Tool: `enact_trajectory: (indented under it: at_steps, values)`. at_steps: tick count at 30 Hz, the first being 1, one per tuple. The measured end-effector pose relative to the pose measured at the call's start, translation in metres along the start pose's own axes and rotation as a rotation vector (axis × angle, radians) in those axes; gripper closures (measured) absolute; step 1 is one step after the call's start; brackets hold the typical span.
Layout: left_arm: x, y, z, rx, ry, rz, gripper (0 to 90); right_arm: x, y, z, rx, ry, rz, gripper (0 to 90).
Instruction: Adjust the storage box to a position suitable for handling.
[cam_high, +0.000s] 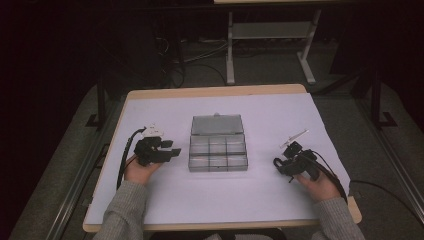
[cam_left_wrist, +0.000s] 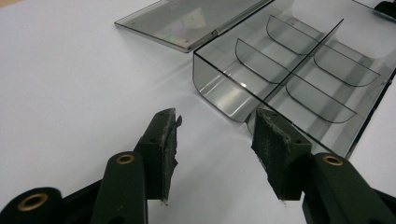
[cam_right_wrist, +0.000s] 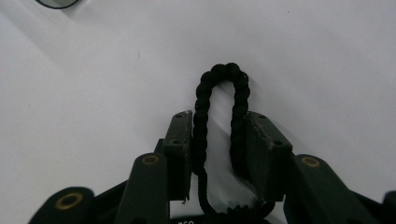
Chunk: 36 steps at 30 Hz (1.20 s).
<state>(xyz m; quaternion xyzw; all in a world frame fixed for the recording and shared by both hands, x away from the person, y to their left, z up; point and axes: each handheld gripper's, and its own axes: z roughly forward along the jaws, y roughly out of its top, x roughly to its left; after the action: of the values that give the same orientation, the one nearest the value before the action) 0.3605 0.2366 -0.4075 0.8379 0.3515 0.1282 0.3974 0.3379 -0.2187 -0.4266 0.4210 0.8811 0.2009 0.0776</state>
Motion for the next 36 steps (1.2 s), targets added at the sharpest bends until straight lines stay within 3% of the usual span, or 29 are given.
enact_trajectory:
  at_steps: [4,9,26,35,36]
  values:
    - [-0.0002,-0.0047,-0.0015,0.014,-0.008,-0.005,48.7,0.0008,-0.0008,-0.0005,-0.001,-0.001,-0.001,69.0]
    - [-0.0021,-0.0059,-0.0016,-0.003,-0.015,0.002,46.9,0.0012,-0.0015,-0.0002,-0.014,0.008,-0.002,75.5]
    - [0.0029,-0.0084,-0.0001,-0.004,-0.023,-0.026,42.3,-0.0019,-0.0036,-0.0012,-0.028,0.031,0.009,77.6]
    - [0.0021,-0.0084,0.0014,-0.001,-0.018,-0.030,40.4,-0.0006,-0.0039,-0.0058,-0.054,0.051,0.008,77.6]
    - [0.0027,-0.0081,0.0009,0.005,-0.018,-0.012,40.3,-0.0002,-0.0039,-0.0067,-0.057,0.050,0.007,77.6]
